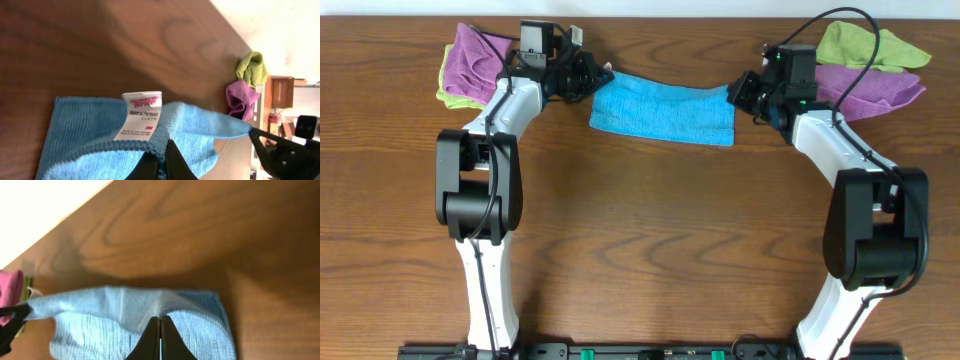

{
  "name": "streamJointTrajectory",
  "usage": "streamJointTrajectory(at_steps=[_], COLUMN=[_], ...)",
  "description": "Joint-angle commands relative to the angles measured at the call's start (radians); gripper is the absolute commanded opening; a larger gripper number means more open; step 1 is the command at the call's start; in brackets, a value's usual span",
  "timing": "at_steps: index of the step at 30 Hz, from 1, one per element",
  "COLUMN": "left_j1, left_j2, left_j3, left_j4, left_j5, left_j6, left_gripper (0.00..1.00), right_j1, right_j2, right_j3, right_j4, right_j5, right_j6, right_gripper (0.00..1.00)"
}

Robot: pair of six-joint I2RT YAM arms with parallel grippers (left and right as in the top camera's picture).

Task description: Fold the cloth

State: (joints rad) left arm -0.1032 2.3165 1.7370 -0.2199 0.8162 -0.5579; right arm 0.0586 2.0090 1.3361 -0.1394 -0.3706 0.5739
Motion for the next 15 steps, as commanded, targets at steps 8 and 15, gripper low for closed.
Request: streamJointTrajectory(at_steps=[8,15], left_j1=[0.058,0.077], left_j2=[0.004,-0.002], left_j3=[0.02,0.02], left_j4=[-0.291,-0.322], left_j5=[0.076,0.076], left_j6=[0.17,0.189], left_gripper=[0.06,0.06], right_j1=[0.001,-0.006], right_j2=[-0.006,-0.01], right_j3=[0.011,0.011], right_j4=[-0.232,-0.231], right_j5=[-0.082,-0.098], right_j6=[-0.006,-0.006], right_gripper=[0.01,0.01])
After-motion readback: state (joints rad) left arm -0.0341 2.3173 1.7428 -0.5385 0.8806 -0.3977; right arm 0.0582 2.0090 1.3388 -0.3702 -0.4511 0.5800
